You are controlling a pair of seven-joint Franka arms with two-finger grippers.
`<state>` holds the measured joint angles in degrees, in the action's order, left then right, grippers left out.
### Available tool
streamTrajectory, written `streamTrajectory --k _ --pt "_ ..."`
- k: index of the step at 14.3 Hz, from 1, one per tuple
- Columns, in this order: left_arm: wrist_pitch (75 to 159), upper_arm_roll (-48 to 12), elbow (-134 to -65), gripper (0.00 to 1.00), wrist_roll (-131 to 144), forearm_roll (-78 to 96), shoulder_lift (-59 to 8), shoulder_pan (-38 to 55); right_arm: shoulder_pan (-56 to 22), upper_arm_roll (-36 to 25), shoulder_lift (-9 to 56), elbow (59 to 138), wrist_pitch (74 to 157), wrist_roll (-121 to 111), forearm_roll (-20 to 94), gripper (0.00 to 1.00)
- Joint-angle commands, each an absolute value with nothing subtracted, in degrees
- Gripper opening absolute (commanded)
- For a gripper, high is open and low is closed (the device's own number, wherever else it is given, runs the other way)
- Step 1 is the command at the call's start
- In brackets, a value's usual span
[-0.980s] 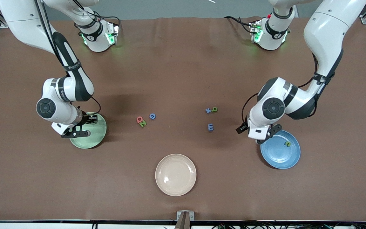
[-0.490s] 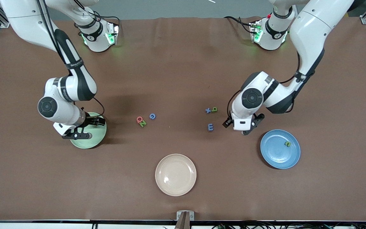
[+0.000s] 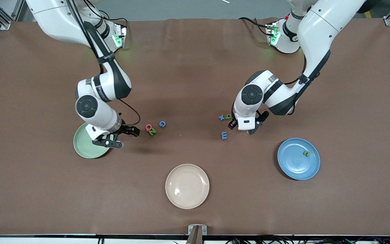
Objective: Sort upper and lower case letters into plates
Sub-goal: 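Grasp the green b with the left gripper while the right gripper grasps N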
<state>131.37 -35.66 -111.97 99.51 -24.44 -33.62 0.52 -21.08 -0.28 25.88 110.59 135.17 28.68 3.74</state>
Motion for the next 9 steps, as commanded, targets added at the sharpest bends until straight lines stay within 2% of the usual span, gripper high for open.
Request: streamTrajectory --k 1,9 --pt "136.5 -35.6 -116.5 0.82 105.3 -28.0 -32.3 0.5 -23.6 -0.7 31.5 106.3 137.5 31.3 4.1 1.0" --pt "143.0 -35.6 -119.3 0.74 116.9 -34.3 -34.1 2.5 -28.4 -0.8 34.8 105.6 140.2 18.7 3.1 0.98"
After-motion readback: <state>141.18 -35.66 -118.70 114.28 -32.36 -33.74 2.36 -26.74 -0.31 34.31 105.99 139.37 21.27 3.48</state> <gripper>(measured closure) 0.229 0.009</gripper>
